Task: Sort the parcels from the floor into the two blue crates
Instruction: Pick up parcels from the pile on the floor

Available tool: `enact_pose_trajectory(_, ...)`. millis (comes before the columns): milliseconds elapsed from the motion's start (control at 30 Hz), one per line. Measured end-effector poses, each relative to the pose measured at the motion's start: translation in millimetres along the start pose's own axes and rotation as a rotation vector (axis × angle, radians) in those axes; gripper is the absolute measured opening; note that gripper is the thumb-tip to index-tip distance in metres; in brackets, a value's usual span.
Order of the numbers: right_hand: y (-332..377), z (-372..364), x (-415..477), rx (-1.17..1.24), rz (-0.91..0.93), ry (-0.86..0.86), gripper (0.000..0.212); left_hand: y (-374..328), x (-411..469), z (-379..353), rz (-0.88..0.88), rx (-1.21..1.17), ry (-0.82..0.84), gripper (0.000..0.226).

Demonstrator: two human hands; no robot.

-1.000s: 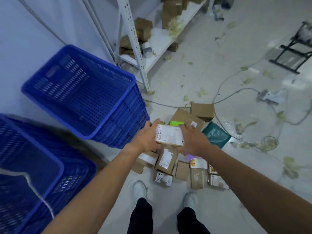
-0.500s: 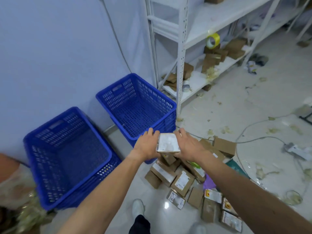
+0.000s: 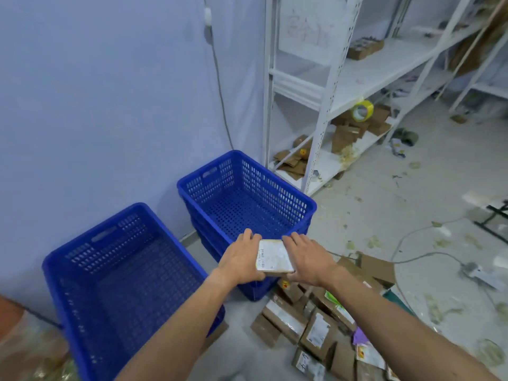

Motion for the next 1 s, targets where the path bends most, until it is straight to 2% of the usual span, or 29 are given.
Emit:
enact_pose_trajectory(233,13,24,40,-0.059,-0.004,0.028,0.09,33,18,15,-0.012,-0.048,-0.016,0.084)
enact_pose_trajectory(533,-21,17,90,-0.037,-0.006,0.03,0.091,49,67,3,0.03,-0.129,-0.036,0.078)
enact_pose_trajectory(700,-51,0,123,-0.011,-0.008,0.041,0.099,54,104,-11,0.089,-0.115,0.03,0.084)
enact_pose_trajectory(1000,-100,-47,190,-0.011,0.0,0.151,0.09,69,177,-57,0.09,-0.077,0.15,0.084)
Point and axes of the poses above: each hand's wrist, its own x-axis towards the middle knuckle, its own z-axis out of the back of the hand, y = z × x, the point moved 7 cm from there along x, towards the middle knuckle, and after that the axes turned 2 degrees about -z, right-handed, at the moved point
